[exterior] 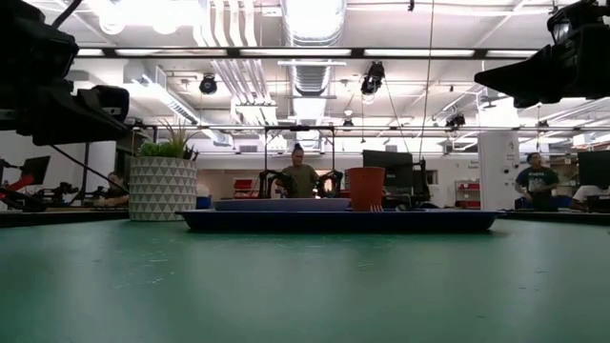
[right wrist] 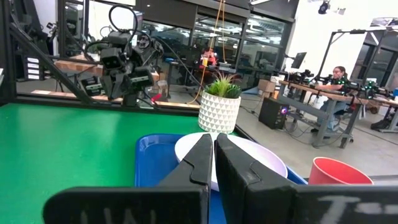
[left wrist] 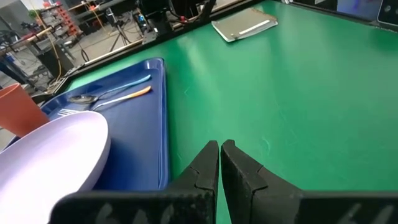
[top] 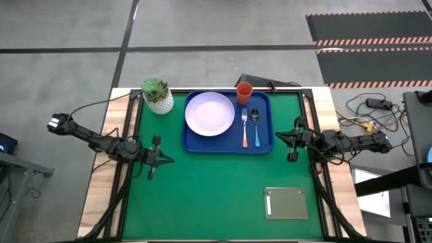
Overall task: Pick and place plate/cup/fork/spoon on tray
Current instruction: Return to Home Position
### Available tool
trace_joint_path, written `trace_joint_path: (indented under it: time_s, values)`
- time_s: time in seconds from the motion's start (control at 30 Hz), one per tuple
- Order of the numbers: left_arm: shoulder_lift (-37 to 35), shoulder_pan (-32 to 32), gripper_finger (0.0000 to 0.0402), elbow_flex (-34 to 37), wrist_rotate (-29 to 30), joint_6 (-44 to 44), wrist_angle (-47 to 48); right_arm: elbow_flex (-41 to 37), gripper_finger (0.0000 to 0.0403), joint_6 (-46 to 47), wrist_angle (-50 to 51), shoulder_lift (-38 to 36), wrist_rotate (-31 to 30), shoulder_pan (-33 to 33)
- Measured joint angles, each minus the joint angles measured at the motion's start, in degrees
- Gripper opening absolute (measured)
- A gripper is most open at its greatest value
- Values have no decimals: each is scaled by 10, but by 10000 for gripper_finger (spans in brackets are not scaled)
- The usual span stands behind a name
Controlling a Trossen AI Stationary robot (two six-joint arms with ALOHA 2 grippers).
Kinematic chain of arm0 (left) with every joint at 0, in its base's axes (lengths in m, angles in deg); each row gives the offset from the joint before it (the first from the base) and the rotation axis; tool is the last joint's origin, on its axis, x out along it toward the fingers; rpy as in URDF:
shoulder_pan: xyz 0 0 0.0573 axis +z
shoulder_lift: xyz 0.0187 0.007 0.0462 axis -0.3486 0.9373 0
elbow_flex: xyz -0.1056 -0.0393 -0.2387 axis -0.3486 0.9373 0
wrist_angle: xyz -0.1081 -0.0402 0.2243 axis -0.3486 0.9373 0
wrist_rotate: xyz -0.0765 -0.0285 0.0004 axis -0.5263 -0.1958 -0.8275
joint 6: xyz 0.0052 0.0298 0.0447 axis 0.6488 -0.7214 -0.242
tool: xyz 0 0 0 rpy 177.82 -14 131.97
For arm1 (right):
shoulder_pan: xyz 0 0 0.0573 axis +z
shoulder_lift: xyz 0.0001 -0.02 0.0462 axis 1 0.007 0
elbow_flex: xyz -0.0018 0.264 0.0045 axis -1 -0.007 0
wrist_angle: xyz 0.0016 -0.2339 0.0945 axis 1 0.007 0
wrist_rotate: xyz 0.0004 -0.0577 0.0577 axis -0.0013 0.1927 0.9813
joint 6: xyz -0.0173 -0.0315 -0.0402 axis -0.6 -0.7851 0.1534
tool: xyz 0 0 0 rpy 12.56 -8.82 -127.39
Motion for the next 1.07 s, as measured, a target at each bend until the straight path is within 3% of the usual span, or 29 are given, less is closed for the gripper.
trace_joint_path:
  time_s: [1.07]
  values:
    - [20,0,0,1,0,0,0,0,9,0,0,0,0,0]
